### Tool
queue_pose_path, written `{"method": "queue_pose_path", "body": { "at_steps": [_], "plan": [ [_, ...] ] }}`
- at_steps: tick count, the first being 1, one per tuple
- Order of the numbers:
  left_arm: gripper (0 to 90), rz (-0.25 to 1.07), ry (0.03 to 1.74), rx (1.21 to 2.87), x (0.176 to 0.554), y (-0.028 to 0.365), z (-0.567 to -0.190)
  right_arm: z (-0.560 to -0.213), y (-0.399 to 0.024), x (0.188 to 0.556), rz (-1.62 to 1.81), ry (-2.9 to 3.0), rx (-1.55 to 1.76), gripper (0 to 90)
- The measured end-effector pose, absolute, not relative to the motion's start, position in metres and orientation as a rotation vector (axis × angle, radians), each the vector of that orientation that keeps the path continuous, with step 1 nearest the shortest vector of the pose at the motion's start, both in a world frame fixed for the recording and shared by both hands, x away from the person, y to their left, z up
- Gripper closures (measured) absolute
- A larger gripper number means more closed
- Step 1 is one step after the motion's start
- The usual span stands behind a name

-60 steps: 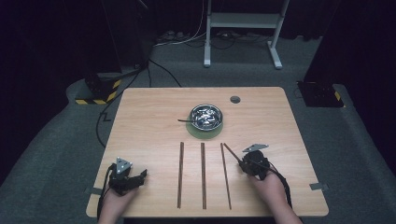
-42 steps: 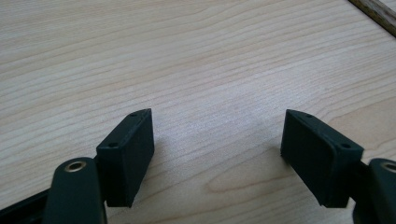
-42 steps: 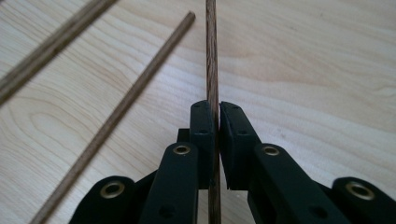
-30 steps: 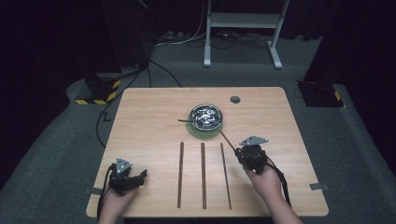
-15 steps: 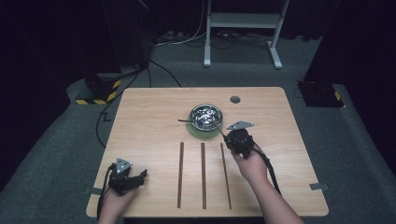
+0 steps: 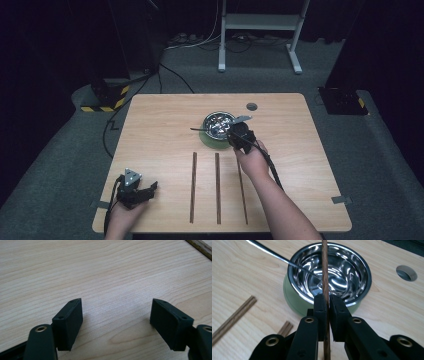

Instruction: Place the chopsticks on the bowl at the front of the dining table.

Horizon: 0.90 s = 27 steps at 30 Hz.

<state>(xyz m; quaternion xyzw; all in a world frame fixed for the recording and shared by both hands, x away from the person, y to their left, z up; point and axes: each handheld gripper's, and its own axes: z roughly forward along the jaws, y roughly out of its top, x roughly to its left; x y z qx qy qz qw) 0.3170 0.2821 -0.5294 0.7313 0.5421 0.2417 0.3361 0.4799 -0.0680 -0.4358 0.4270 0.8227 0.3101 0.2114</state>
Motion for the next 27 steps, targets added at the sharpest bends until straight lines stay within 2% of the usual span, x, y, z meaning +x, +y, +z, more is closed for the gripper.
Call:
{"method": "queue_pose_path", "body": {
  "at_steps": [18,27],
  "plan": [
    [26.6,0.628,1.408,1.908,0.318,0.282,-0.529,-0.439,-0.02,0.538,0.819,2.273,1.249,83.8],
    [26.7,0.626,1.405,1.91,0.318,0.282,-0.529,-0.441,-0.008,0.552,0.799,2.281,1.265,83.8]
  ]
}}
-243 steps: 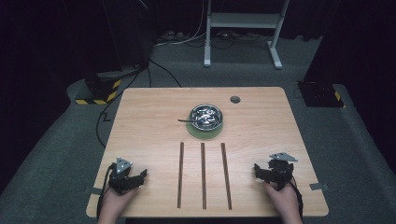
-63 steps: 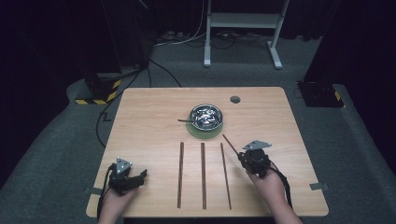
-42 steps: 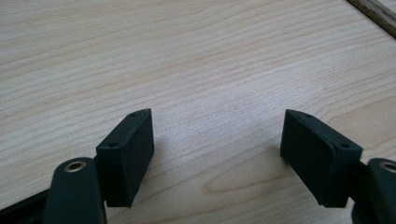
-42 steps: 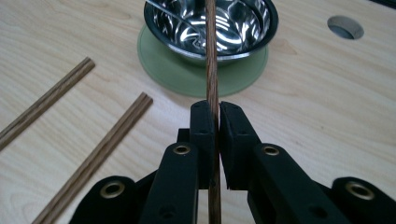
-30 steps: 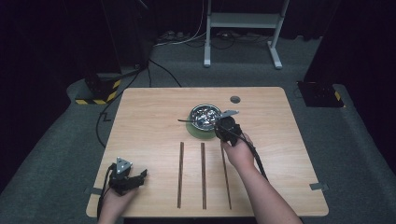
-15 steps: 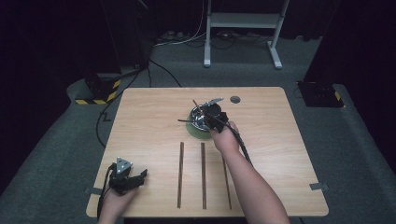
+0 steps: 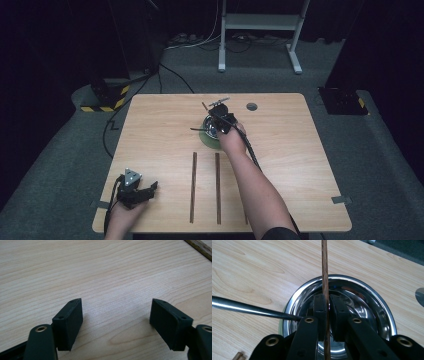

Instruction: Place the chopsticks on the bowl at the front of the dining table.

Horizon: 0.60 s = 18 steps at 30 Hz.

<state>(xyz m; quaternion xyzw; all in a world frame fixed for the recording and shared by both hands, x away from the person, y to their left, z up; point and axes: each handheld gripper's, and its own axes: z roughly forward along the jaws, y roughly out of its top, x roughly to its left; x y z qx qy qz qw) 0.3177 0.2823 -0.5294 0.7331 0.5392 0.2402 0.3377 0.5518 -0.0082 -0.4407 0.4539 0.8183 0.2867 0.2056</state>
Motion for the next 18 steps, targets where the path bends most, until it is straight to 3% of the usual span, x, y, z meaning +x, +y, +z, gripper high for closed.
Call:
{"method": "queue_pose_path", "body": {
  "at_steps": [18],
  "plan": [
    [26.8,0.621,1.404,1.91,0.318,0.282,-0.529,-0.457,0.003,0.553,0.761,2.315,1.286,83.5]
  ]
}}
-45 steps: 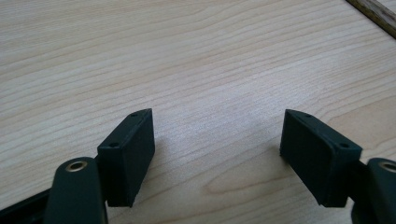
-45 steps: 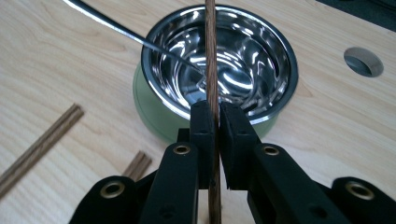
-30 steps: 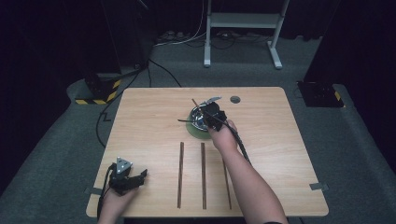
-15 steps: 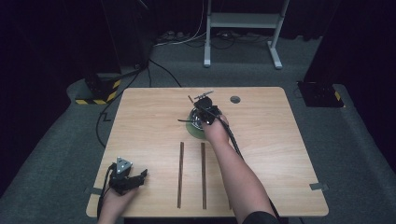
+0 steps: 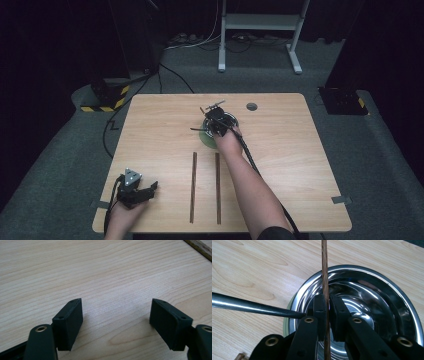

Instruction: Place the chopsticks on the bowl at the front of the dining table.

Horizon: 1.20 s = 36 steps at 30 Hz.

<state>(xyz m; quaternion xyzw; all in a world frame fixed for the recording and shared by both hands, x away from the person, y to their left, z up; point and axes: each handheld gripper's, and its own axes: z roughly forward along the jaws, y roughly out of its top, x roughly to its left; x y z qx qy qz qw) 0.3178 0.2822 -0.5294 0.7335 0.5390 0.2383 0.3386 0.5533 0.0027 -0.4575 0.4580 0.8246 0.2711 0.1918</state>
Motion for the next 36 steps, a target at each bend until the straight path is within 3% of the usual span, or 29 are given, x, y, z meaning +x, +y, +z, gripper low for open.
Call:
{"method": "queue_pose_path", "body": {
  "at_steps": [10,14,20,36],
  "plan": [
    [26.8,0.621,1.404,1.91,0.318,0.282,-0.529,-0.465,0.006,0.552,0.733,2.334,1.295,76.2],
    [26.8,0.62,1.399,1.912,0.318,0.282,-0.529,-0.454,0.005,0.548,0.779,2.316,1.265,70.6],
    [26.8,0.624,1.397,1.914,0.318,0.282,-0.529,-0.443,-0.005,0.539,0.816,2.295,1.258,69.9],
    [26.8,0.622,1.397,1.916,0.318,0.282,-0.529,-0.436,-0.077,0.475,0.923,2.241,1.252,67.9]
  ]
}}
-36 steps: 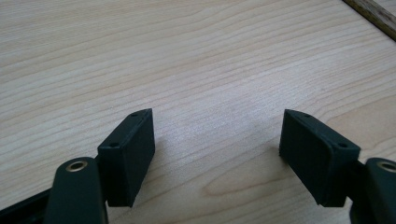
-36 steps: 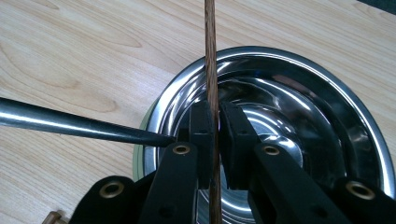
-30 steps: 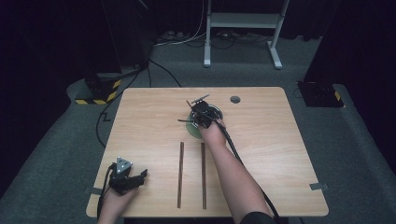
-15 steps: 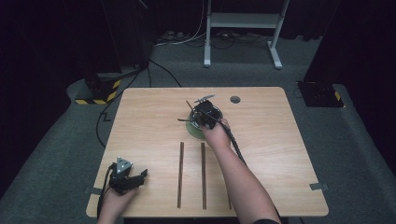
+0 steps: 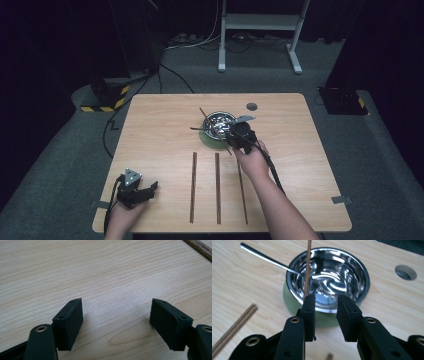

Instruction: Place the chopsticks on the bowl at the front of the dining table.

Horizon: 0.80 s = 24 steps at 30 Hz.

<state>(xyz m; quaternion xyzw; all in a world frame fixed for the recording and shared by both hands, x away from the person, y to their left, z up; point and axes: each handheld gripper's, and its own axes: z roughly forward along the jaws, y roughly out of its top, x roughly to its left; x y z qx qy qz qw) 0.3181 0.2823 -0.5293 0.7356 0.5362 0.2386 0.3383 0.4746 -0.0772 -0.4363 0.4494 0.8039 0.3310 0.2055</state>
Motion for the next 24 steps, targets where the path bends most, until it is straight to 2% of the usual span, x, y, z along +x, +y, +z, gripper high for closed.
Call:
{"method": "queue_pose_path", "body": {
  "at_steps": [9,24],
  "plan": [
    [26.8,0.623,1.395,1.917,0.318,0.282,-0.529,-0.452,-0.11,0.432,0.971,2.226,1.256,66.8],
    [26.8,0.625,1.4,1.919,0.318,0.282,-0.529,-0.499,-0.111,0.38,0.864,2.35,1.235,66.5]
  ]
}}
